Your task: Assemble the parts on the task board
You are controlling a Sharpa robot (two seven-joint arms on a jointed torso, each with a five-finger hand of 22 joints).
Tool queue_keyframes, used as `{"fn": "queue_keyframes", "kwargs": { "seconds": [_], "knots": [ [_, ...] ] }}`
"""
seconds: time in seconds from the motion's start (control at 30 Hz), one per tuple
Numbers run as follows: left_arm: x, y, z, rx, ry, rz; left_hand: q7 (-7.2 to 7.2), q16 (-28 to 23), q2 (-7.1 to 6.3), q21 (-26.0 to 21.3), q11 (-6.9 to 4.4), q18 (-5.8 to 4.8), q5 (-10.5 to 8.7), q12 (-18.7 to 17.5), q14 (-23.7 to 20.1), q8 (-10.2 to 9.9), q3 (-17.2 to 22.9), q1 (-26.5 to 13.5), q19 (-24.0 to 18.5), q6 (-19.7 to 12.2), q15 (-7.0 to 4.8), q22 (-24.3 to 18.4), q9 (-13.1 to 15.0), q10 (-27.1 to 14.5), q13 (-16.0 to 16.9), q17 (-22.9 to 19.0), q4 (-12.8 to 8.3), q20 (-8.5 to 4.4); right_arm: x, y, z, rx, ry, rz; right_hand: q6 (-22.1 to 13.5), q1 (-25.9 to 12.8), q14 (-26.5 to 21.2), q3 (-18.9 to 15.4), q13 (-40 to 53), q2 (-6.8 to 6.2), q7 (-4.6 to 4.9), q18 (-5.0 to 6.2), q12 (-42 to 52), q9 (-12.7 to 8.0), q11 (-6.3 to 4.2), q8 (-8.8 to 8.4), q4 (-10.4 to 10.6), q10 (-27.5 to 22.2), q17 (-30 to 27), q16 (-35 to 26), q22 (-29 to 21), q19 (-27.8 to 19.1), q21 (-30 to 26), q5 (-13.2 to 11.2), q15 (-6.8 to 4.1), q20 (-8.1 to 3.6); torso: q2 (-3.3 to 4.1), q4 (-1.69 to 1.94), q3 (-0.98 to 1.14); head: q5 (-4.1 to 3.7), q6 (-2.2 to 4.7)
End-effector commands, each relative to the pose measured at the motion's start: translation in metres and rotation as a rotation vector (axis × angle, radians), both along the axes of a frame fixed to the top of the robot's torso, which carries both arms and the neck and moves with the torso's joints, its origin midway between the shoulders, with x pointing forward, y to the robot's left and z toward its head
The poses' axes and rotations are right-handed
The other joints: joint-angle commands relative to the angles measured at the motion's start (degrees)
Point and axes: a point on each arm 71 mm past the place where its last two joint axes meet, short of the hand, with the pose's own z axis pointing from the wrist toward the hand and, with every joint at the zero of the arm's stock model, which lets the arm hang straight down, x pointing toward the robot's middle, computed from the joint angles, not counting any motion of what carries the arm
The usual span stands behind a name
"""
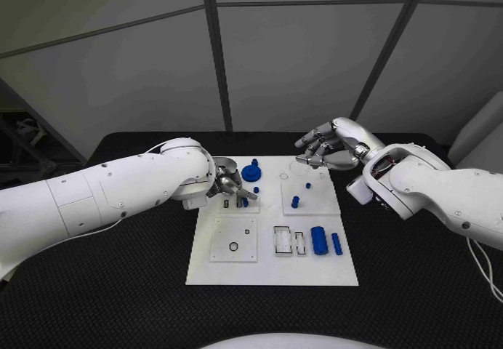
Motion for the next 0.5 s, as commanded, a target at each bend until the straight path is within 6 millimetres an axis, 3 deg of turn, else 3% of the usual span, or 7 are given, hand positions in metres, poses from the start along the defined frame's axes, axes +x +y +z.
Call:
{"fn": "queue_keyframes", "kwargs": {
  "seconds": [0.03, 0.23, 0.5],
  "knots": [
    [0.0002, -0.0005, 0.0004, 0.016, 0.006, -0.009, 0.09, 0.35, 0.41, 0.27, 0.0, -0.67, 0.23, 0.35, 6.04, 0.36, 0.04, 0.14, 0.14, -0.5, -0.33, -0.01, 0.16, -0.12, 0.07, 15.06, -0.4, 0.12, 0.0003, 0.0004, 0.0015, 0.006, -0.004, -0.001, 0.35, 0.73, 0.28, 0.01, -0.08, 0.0, 0.18, 0.17, -0.27, -0.02, -0.11, -0.3, 0.45, 0.45, 0.0, -0.19, -0.05, 0.26, -0.2, 0.18, -0.05, -0.05, 0.0, -0.01, -0.01, 0.01, -0.05],
    [0.0009, -0.0016, 0.0007, 0.018, 0.007, -0.012, 0.08, 0.35, 0.7, 0.13, -0.01, -0.62, 0.31, 0.34, 6.04, 0.62, 0.29, 1.15, 0.0, -0.77, -0.34, -0.23, 0.61, -0.21, 0.03, 15.06, -0.65, 0.1, 0.0003, 0.0004, 0.0013, 0.005, -0.002, -0.001, 0.39, 0.83, 0.36, 0.04, -0.4, -0.01, 0.18, 0.18, -0.43, -0.01, -0.1, -0.28, 0.41, 0.52, 0.05, -0.57, -0.19, 0.36, -0.44, 0.6, -0.05, -0.05, -0.02, 0.0, 0.0, -0.06, -0.14],
    [0.0016, -0.0025, 0.0006, 0.024, 0.015, -0.019, -0.06, 0.35, 2.37, 0.02, -0.15, -0.58, 0.72, 0.25, 6.04, 0.99, 2.71, 4.88, -0.12, -1.51, -0.46, -0.28, 1.55, -0.45, -0.1, 15.06, -1.86, 0.02, 0.0005, 0.0006, 0.0011, 0.004, 0.0, -0.001, 0.42, 1.1, 0.59, 0.19, -1.08, -0.07, 0.2, 0.18, -0.73, -0.01, -0.1, -0.28, 0.31, 0.72, 0.21, -1.38, -0.45, 0.6, -0.91, 2.08, -0.05, -0.06, -0.01, 0.03, 0.02, -0.12, -0.27]
  ]
}}
